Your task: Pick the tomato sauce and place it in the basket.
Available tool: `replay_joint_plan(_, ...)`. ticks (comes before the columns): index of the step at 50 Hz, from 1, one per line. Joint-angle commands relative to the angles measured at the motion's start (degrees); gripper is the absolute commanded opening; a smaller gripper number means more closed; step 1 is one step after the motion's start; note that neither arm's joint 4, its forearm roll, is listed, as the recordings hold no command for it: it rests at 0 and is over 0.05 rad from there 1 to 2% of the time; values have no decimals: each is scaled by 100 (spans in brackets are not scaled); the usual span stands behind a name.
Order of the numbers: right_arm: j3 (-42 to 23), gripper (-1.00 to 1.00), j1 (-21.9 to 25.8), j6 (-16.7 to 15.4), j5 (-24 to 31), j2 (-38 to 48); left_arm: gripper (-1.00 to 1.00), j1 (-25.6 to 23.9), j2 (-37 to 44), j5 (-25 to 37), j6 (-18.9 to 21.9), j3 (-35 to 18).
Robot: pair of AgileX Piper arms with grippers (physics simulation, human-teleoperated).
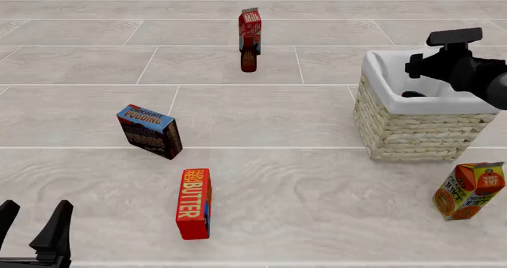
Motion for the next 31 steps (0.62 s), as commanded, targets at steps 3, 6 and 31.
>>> replay_joint_plan(3,500,100,78,51,-129,-498,100,0,0,0,0,0)
replay_joint_plan(6,585,100,111,64,-145,-583,100,0,0,0,0,0)
replay_joint_plan(31,2088,100,483,240,-545,-2310,100,0,0,0,0,0)
